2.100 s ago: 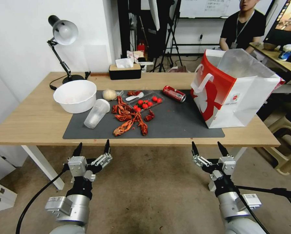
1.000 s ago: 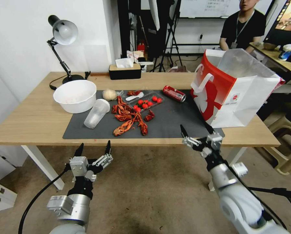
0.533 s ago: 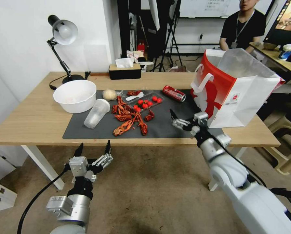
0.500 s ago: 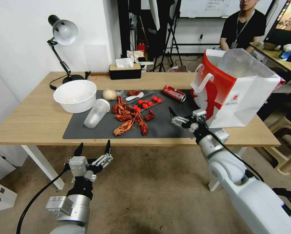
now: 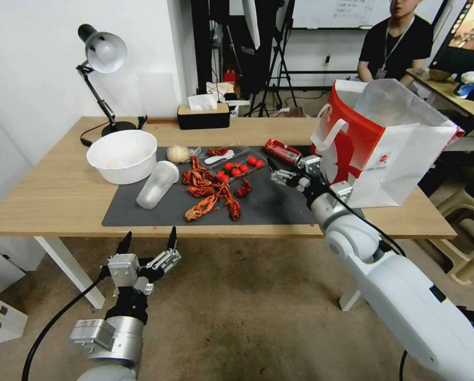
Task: Pick up the trash from the table and place it into the takeout bag.
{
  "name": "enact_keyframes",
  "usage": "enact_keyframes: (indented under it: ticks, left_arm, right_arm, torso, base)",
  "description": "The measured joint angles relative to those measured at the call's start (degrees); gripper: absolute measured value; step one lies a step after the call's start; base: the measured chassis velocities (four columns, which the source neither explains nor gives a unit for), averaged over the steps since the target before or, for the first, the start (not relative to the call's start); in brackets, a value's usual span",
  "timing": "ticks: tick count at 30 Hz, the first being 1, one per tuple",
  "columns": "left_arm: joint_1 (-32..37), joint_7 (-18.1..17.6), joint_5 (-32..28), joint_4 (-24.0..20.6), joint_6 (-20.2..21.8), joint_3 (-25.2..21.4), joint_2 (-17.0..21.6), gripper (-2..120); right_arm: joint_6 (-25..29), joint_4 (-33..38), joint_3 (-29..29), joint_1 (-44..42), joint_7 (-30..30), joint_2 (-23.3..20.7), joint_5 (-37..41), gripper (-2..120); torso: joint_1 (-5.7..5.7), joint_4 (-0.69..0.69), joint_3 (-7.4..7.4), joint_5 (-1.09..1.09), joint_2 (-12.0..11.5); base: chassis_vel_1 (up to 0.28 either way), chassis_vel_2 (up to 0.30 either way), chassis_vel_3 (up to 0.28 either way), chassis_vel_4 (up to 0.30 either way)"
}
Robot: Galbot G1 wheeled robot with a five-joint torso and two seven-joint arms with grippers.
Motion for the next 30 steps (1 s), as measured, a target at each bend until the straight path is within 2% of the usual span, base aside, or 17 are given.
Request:
enact_keyframes:
  ticks: [22,30]
  left_arm:
    - [-0.32,-0.19,0.0,0.55,-0.07,0.01,-0.23,100]
    - [-0.34,-0.24,-0.05,0.58,-0.07,0.0,-0.14,100]
  right_arm:
    - [-1.62,-10.1,-4.63,10.47,-0.17,2.0,1.64,100]
    - [-4.77,-11.97,-6.14,13.28,0.25,2.5,1.67,100]
  torso:
    - [0.0,0.0,0.0,0.01,0.0]
    - [0.0,0.01,0.0,0.01,0.0]
  base:
    - [0.0,0.0,0.0,0.0]
    - [0.0,0.0,0.0,0.0]
